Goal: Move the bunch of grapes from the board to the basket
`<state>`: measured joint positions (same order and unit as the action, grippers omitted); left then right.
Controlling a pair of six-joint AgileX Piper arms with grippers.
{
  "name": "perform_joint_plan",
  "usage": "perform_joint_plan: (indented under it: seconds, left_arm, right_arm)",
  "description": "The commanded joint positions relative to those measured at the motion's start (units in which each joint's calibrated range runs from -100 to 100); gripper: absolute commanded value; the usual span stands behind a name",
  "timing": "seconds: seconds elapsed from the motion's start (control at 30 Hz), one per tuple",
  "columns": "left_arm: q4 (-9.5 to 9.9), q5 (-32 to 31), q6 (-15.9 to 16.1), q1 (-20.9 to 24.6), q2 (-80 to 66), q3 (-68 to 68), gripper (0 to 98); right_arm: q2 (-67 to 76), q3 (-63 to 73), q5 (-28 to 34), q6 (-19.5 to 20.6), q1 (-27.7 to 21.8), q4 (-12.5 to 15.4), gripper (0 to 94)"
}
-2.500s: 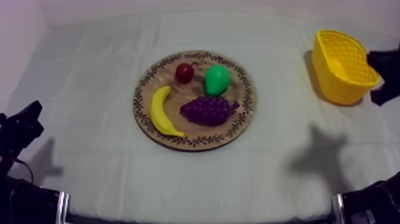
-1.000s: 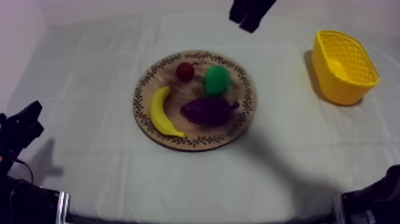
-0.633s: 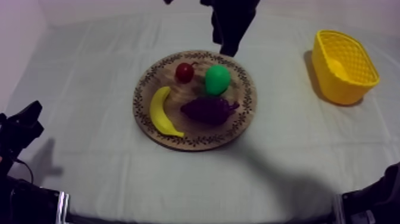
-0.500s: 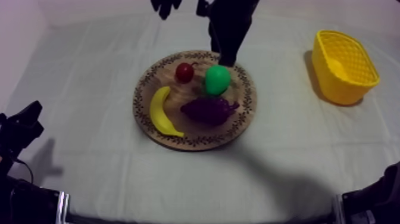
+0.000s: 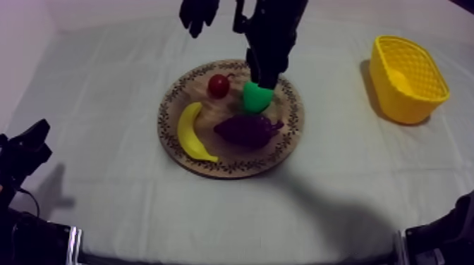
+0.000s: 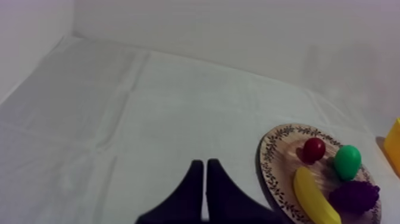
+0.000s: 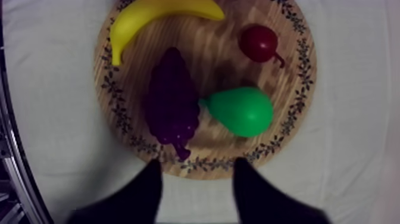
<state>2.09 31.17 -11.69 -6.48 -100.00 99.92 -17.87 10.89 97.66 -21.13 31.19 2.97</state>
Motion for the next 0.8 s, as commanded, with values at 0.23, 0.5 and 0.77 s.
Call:
perform_joint_plan:
  seconds: [0.23,0.5,0.77]
  left_arm:
    - [0.03,0.0,0.0,0.0,0.0,0.0,0.1]
    - [0.03,0.0,0.0,0.0,0.0,0.0,0.1]
    - [0.03,0.0,0.0,0.0,0.0,0.0,0.1]
  right_arm:
    - [0.1,-3.1,-4.3,1.4,-0.1,-0.3,88.6]
    - [-1.6,-7.2,-8.8,1.7,0.8,-0.8,92.7]
    - [-5.0,-10.4,-13.1,0.2,0.3,-0.1,92.5]
